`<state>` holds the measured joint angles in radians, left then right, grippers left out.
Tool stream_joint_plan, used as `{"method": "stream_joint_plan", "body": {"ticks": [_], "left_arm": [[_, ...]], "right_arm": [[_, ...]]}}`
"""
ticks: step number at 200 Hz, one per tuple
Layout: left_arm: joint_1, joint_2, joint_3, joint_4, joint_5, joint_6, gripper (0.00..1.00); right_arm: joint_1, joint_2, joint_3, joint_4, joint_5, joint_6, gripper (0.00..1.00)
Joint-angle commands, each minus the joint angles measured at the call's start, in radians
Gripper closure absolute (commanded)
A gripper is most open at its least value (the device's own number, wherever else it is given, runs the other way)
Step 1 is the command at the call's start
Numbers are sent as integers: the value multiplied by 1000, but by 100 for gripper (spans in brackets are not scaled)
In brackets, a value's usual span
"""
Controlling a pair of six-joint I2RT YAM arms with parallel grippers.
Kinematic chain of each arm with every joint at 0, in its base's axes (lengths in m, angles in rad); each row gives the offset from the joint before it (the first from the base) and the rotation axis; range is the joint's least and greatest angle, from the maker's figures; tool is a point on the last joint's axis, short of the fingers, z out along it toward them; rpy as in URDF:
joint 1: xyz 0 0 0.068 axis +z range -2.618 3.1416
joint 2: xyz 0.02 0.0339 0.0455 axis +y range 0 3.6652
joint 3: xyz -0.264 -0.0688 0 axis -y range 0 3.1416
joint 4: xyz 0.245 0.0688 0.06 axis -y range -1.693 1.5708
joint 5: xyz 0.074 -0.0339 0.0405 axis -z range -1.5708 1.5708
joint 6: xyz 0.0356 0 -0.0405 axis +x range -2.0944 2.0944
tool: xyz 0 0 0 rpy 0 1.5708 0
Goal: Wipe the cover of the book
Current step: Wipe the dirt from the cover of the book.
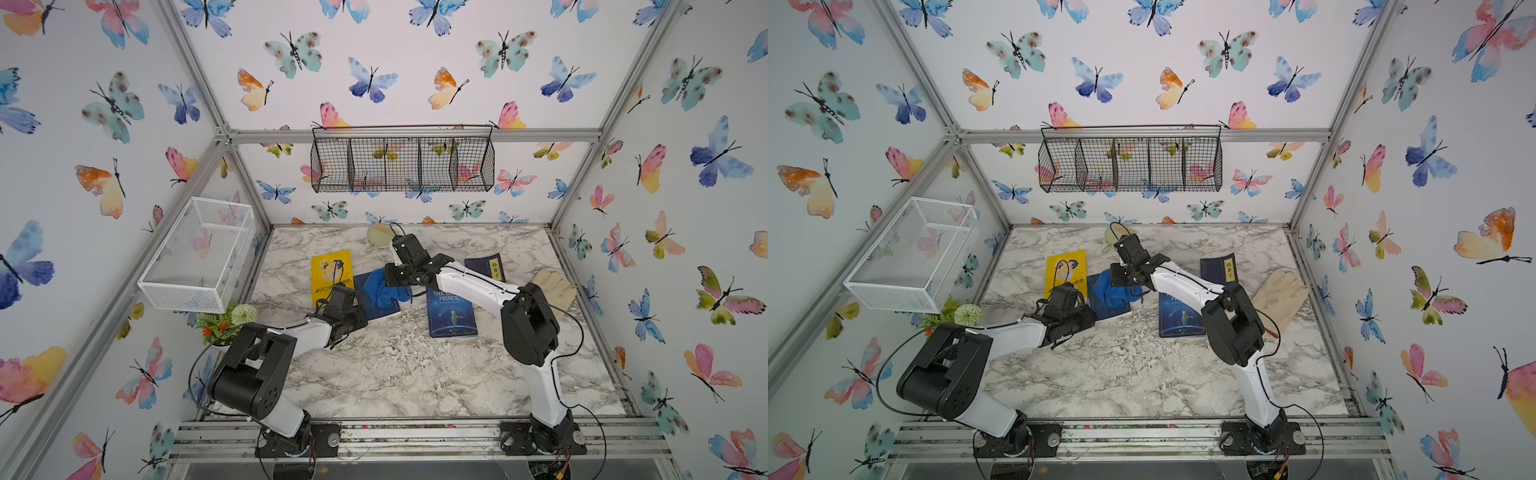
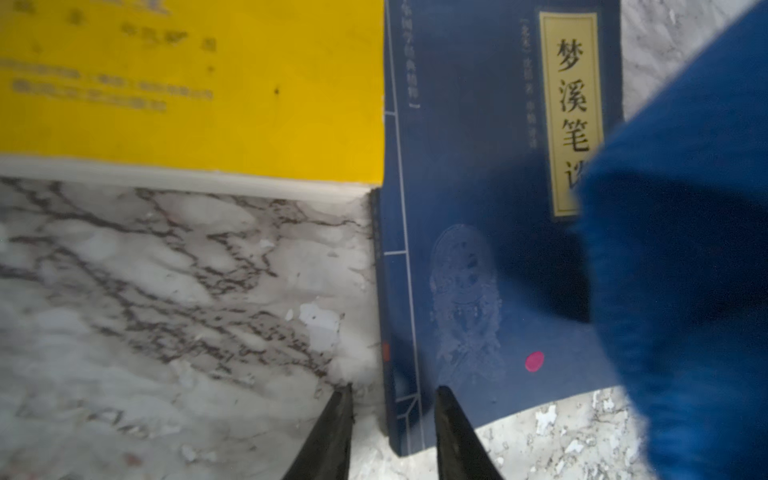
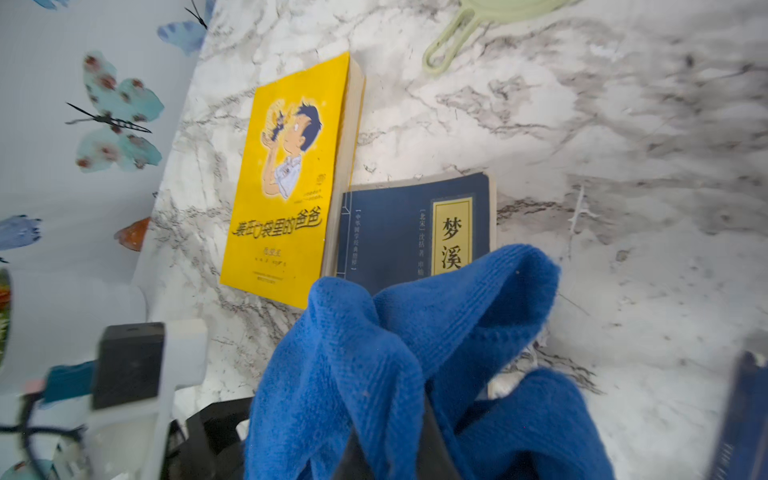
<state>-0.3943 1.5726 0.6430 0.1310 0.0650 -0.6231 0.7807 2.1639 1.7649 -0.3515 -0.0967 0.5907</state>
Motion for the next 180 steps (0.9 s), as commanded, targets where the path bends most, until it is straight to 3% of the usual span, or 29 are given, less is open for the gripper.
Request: {"method": "stream_joint_plan", "body": {"ticks": [1,67,140,159,180], "left_arm": [[4,56,6,21,38,19,72],[6,74,-17,9,21,35,85],[7,66,-56,9,25,28,88],[7,52,-68,9,22,23,88],[6,40,-72,8,17,23,88]], "right_arm": [[9,96,30,9,-22,16,96],[13,328,76,30,-9,43,97],[35,575,370,18,0,125,97],[36,530,285,37,-24,120,97],[42,399,57,90,-17,98,98]]}}
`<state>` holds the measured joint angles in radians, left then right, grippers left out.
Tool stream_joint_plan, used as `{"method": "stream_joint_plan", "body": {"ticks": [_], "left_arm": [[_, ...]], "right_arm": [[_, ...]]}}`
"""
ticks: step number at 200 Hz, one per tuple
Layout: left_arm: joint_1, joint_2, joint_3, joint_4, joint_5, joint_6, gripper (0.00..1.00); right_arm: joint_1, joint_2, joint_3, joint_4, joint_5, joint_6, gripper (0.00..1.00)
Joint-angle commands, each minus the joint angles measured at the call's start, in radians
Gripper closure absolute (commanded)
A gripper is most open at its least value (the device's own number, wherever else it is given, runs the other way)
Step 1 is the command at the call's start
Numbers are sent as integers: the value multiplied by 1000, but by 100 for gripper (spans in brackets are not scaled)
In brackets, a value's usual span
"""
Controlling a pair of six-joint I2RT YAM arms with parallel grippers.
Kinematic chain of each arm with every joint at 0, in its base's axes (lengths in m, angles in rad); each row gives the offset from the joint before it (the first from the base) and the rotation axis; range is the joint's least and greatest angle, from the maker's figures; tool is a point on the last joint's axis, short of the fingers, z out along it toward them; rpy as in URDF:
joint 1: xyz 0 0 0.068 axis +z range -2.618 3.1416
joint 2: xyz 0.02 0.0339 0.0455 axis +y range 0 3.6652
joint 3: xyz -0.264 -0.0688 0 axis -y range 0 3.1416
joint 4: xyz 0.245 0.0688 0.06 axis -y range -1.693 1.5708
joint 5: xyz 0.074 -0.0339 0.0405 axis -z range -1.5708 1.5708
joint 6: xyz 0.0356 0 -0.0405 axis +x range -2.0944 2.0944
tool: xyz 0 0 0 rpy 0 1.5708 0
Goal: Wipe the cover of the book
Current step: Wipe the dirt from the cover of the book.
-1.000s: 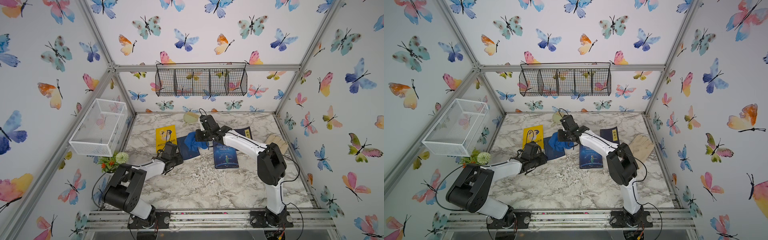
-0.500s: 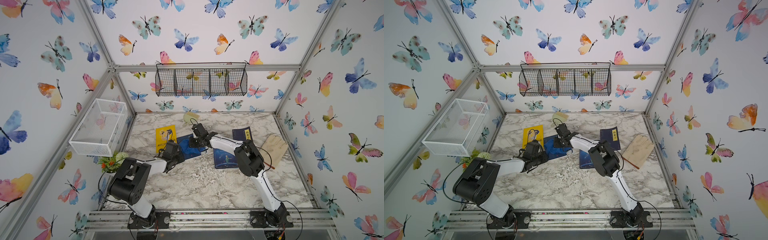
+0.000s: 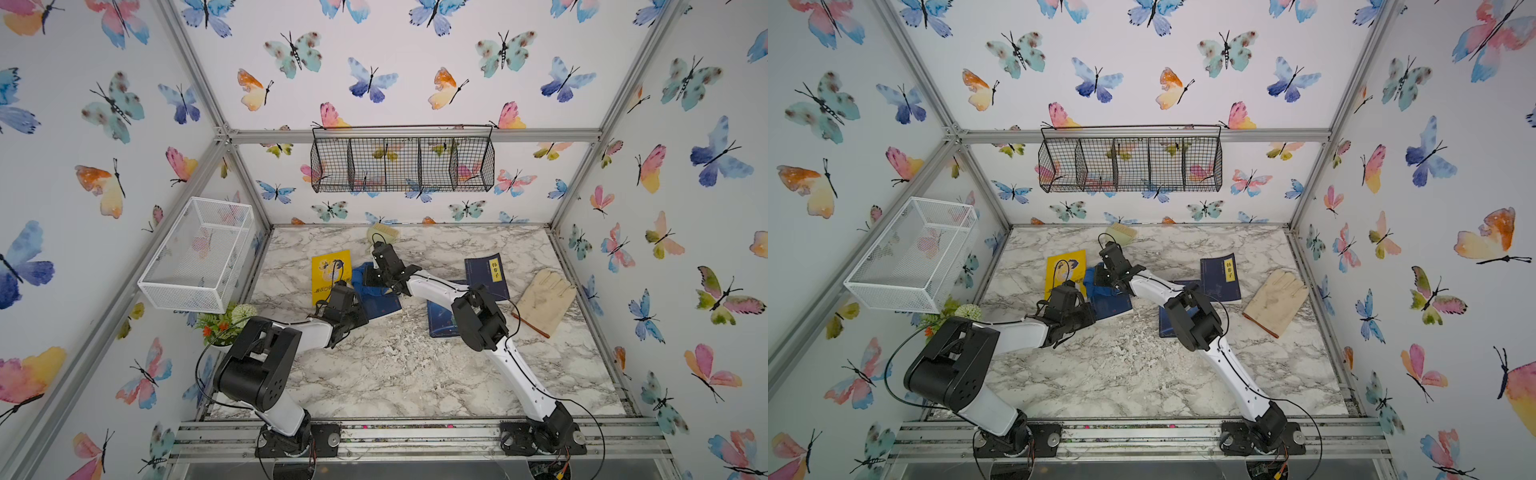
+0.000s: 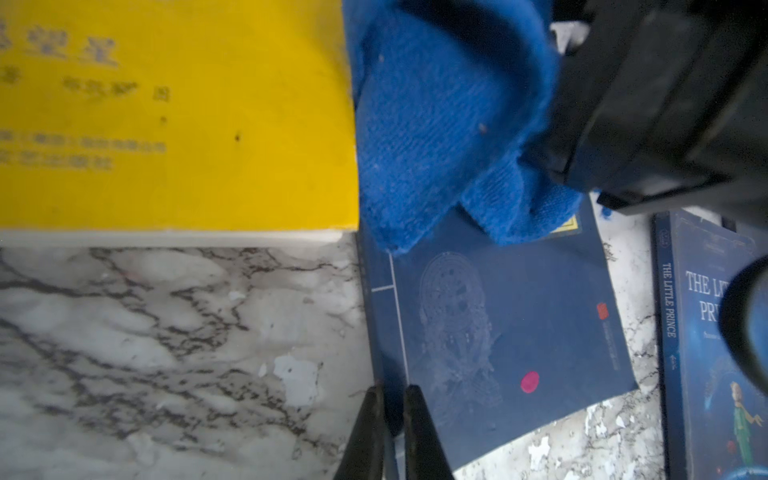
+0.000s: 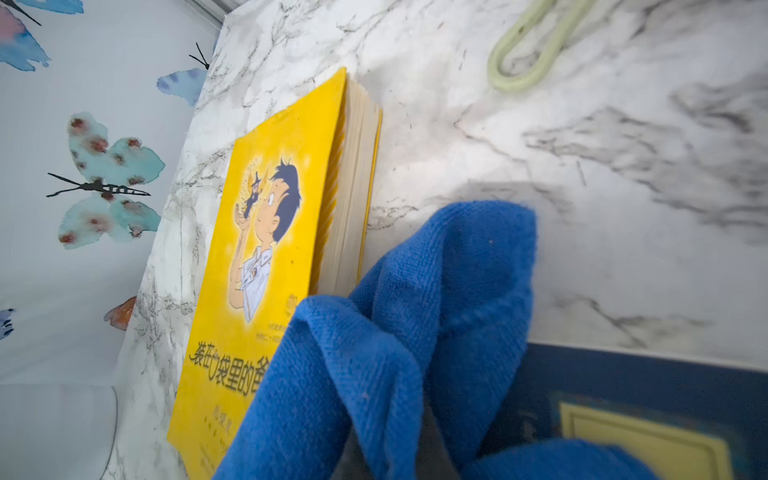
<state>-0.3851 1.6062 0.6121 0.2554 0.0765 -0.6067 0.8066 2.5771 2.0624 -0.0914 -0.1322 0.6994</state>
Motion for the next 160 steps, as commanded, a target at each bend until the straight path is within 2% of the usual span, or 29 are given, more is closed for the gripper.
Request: {"method": "stream_joint_plan", "body": {"ticks": [1,34,61,80,107,133,145,160], "left_arm": [[-3,5,-41,-117,6,7,88],[-2,-8,-45,-118,0,7,89],[-3,-17,-48,-120,1,8,89],[-2,-13,-49,-122,1,8,89],[-3,-8,-62,-109,16,-2,89],[-3,-5,-68,-100,22,-11,89],[-3,-6,-68,-105,21,-11,89],[-2,-16,-69,-110,14,-10,89]], "right_arm": [[17,-21,-252,-168,19,-11,98],[64,-238,-621,-55,10,-18,97],[83,-262,-676,-63,-4,-28,97],[83,-202,-560,-128,34,-54,98],[78,-66,-277,-220,112,-88,97],[69,90,-8,-314,98,-88,98],[69,126,41,-333,84,-81,98],[70,115,-7,-314,64,-75,97]]}}
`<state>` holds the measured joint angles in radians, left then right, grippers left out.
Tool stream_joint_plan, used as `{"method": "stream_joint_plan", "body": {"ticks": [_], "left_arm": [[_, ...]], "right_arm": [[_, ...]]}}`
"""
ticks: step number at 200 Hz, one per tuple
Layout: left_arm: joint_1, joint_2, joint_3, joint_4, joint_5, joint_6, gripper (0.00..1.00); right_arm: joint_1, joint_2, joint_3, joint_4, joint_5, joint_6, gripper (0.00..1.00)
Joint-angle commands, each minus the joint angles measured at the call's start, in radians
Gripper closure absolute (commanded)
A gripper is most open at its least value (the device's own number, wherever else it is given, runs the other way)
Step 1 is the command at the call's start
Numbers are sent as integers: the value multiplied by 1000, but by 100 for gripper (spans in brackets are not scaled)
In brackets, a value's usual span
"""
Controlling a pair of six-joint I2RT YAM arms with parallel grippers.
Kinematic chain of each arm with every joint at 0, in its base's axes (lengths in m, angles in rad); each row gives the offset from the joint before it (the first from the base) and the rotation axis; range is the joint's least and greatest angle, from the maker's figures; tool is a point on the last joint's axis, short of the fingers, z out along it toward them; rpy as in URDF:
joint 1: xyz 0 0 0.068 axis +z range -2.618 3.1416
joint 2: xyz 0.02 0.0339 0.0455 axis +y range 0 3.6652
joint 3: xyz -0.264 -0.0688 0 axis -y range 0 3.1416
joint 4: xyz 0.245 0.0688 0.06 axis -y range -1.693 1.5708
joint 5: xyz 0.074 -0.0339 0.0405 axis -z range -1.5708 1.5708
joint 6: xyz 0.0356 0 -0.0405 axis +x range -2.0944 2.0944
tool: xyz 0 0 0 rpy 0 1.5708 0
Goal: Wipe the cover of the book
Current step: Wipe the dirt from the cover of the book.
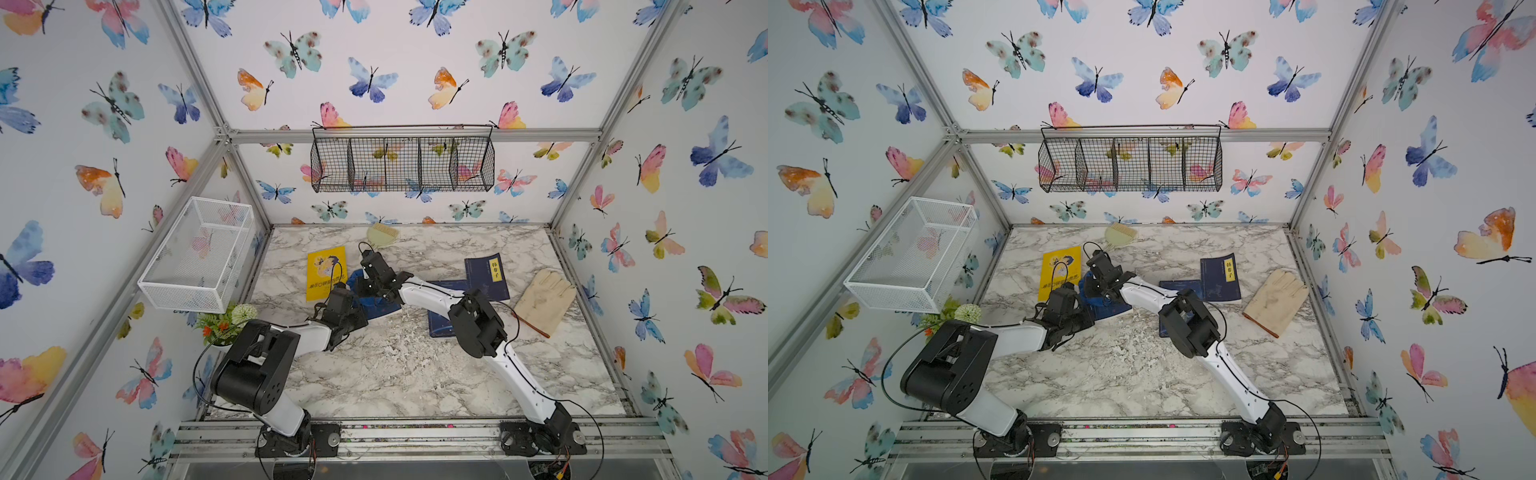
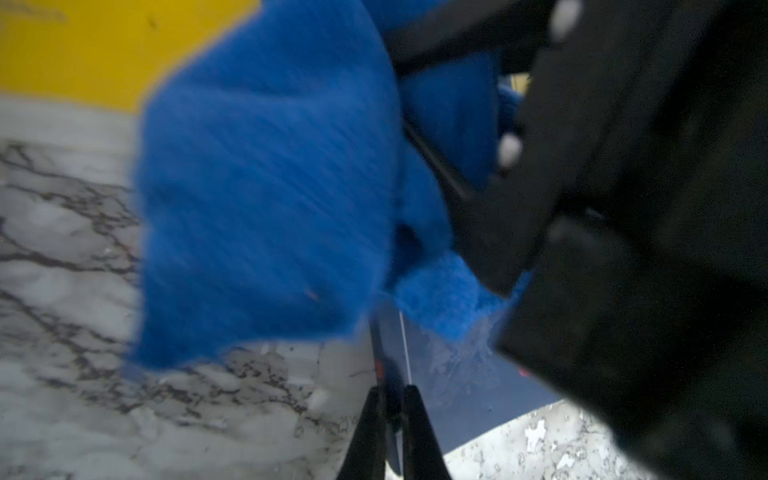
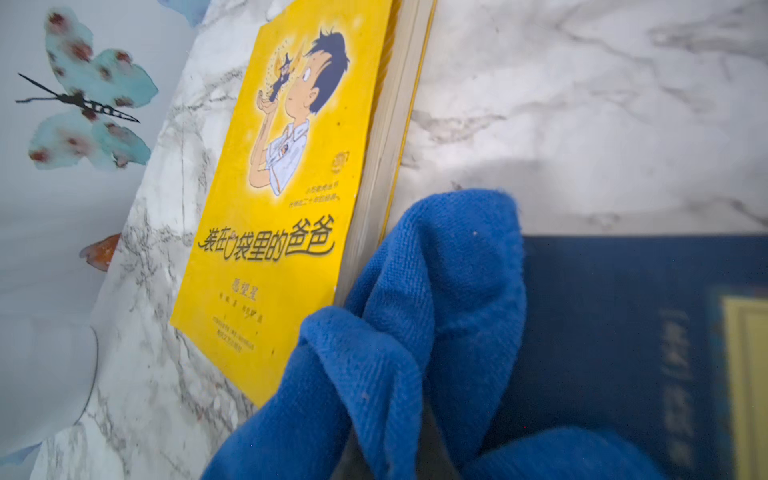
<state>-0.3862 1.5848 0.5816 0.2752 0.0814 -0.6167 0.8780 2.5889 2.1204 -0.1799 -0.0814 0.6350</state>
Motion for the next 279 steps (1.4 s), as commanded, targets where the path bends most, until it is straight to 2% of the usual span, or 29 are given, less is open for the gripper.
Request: {"method": "stream_joint_plan", "body": {"ticks": [1,46,77,102,129,141,151,169,200,223,235,254,279], "left_arm": [[-1,3,-38,-131,9,0,89],[-1,-7,-36,-140,8,8,89],[-2,-6,-29,-140,12,8,89],[-1,-2,-31,-134,8,8,89],[-1,6,-37,-136,14,5,89],[-2,3,-43,-132,14,0,89],[-2,1,-43,-135,15,0,89],[-2,1,-40,-134,21,-5,89],[-1,-2,-26,-132,29,-8,89],[-2,-5,-19,-133,31,-6,89],[-3,-2,-17,-136,28,-5,89],[-3,5,-16,-135,24,-3,89],[-4,18,-12,-136,29,-4,89]], "right_arm": [[-1,100,-71,-226,12,-12,97],[-1,-130,-486,-88,9,-7,98],[-2,-227,-643,-39,-46,12,97],[-6,-179,-540,-62,-10,-5,98],[-47,16,-167,-229,62,-39,97],[-81,109,-4,-315,39,-24,98],[-106,152,64,-343,12,-8,98],[-122,119,-2,-291,0,9,98],[-115,-49,-311,-174,-59,20,98],[-66,-182,-585,-63,-64,44,98],[-45,-219,-663,-6,-67,62,97],[-43,-183,-611,-48,-38,44,97],[-66,-43,-333,-232,51,-26,96]]}}
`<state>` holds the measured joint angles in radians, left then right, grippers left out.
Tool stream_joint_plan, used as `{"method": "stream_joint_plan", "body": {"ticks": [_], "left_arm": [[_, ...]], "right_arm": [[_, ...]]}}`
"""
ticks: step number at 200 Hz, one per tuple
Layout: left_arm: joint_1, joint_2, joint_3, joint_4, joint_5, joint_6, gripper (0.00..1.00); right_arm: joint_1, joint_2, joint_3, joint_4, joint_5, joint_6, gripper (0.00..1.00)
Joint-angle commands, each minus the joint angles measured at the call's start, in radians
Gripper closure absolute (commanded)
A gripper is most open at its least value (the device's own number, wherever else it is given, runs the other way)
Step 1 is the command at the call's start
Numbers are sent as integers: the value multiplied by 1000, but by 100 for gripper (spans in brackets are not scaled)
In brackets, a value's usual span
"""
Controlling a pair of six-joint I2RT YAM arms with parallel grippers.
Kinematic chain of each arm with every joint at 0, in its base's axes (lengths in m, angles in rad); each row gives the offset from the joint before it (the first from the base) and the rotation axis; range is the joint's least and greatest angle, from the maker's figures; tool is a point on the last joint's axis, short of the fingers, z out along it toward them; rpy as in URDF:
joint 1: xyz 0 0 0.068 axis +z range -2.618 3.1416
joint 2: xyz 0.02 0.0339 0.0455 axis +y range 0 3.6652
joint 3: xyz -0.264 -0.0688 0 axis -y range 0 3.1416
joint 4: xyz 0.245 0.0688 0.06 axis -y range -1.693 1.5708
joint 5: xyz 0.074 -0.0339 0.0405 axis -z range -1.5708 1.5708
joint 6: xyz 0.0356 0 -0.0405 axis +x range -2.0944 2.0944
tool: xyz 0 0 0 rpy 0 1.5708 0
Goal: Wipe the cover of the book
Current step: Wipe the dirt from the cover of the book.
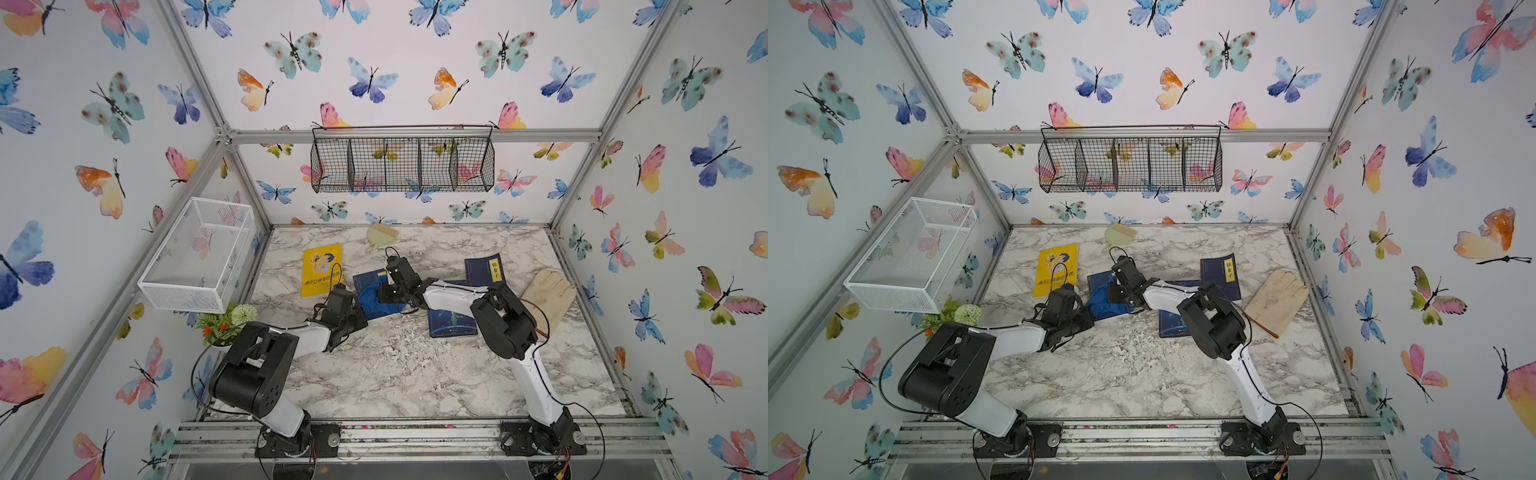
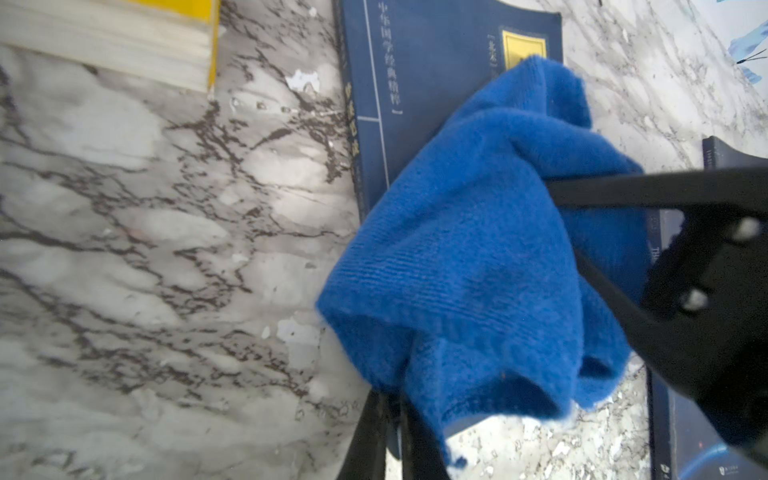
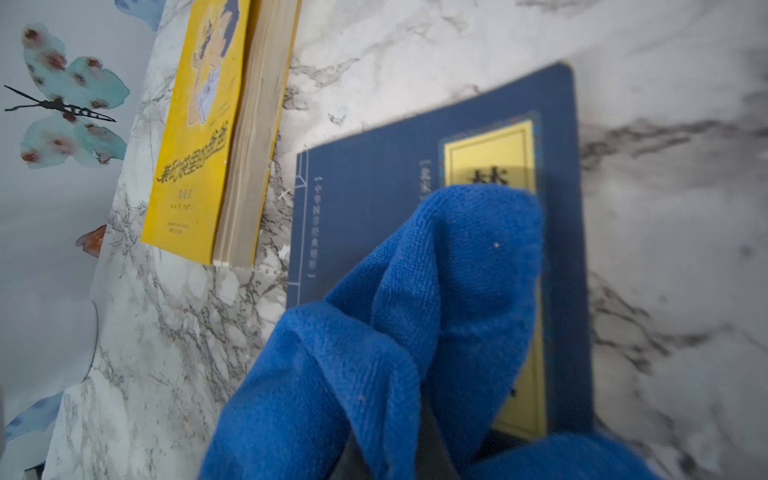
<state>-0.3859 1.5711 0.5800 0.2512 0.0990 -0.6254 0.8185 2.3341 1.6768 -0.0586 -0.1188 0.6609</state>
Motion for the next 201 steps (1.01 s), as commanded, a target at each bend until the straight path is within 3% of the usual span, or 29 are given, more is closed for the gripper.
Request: {"method": "stream_joint_plan", "body": {"ticks": [1,29,65,87,123,144,166,201], "left_arm": [[-4,32,-11,-112,12,4,89],[-8,29,-11,-110,10,-5,89],[-8,29,1,-114,14,-5,89],[-7,28,7,-118,14,-2,89],[-8,24,16,-119,17,4,89],[-9,24,18,-119,16,8,89],[-11,29,18,-117,19,5,89],[-13,27,12,-112,26,-5,89]], "right_arm": [[-7,218,125,-365,93,-54,96],[-42,335,380,-486,84,-79,96],[-59,328,386,-483,83,-87,95],[-58,246,217,-436,54,-89,96],[-37,48,-191,-273,56,-87,96],[-34,1,-274,-254,62,-88,96],[-34,40,-189,-296,113,-111,96],[-39,234,204,-448,189,-163,96]]}}
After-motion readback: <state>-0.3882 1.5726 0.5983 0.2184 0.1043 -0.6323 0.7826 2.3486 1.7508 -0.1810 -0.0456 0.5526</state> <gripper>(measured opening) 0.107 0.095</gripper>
